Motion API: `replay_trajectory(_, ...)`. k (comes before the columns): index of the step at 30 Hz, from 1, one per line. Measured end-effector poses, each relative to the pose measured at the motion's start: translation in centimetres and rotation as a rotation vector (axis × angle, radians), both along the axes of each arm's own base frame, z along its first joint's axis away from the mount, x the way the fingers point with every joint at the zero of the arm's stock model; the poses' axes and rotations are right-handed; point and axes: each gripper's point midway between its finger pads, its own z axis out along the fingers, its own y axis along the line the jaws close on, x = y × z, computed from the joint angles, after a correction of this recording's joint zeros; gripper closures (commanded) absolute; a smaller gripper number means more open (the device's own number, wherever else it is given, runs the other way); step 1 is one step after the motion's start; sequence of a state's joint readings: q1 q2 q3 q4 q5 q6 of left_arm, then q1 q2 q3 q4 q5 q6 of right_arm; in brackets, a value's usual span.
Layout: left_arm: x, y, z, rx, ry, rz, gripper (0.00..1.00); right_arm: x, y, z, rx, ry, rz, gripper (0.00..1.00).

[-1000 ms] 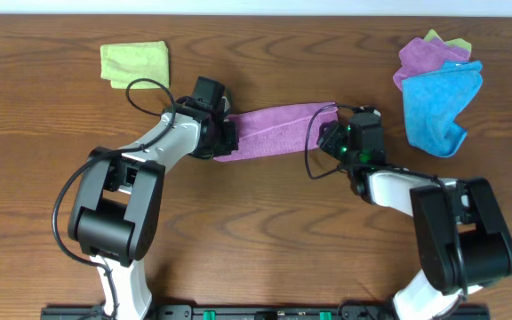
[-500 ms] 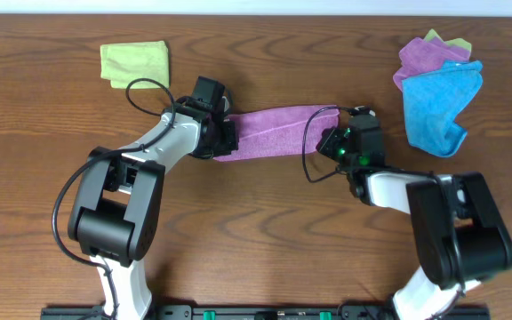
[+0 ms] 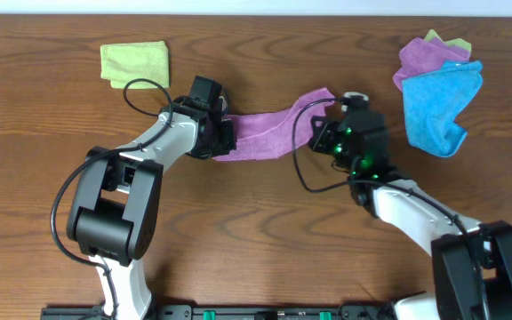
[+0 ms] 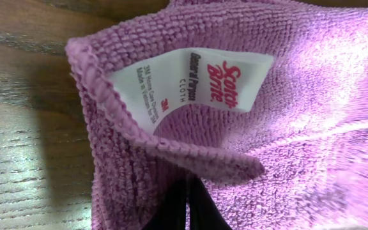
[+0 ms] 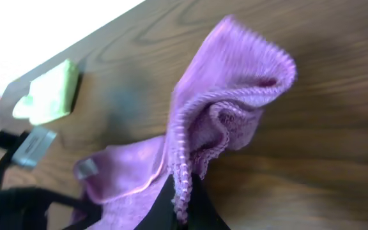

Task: Fold the cloth
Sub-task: 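Fold the right end of the strip toward the left gripper with the right gripper, then release the left gripper and press the folded cloth down with the right gripper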

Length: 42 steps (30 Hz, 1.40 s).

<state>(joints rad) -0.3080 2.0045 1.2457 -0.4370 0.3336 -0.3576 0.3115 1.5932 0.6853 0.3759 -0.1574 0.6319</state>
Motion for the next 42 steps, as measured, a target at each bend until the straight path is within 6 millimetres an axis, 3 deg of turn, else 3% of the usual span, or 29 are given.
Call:
replay_trajectory(5, 0.0, 0.0, 0.0, 0.000, 0.000, 0.000, 0.94, -0.5, 3.5, 1.3, -0.014, -0.041, 0.077, 0.99)
replay_trajectory(14, 0.6, 0.9, 0.1, 0.020, -0.016, 0.012, 0.94, -0.3, 6.2, 2.6, -0.039, -0.069, 0.135, 0.99)
replay_trajectory(19, 1.2, 2.5, 0.6, 0.037, -0.031, 0.040, 0.94, -0.3, 7.7, 1.7, -0.056, -0.045, 0.166, 0.99)
replay_trajectory(24, 2.1, 4.2, 2.3, 0.041, -0.070, 0.081, 0.94, -0.2, 9.1, 0.7, -0.078, -0.028, 0.201, 0.99)
replay_trajectory(34, 2.7, 6.6, 3.1, 0.042, -0.082, 0.122, 0.94, 0.6, 10.4, 1.8, -0.116, -0.054, 0.241, 0.99)
replay_trajectory(42, 3.8, 9.6, 5.9, 0.033, -0.148, 0.197, 0.94, 1.6, 12.3, 0.3, -0.151, -0.016, 0.277, 0.99)
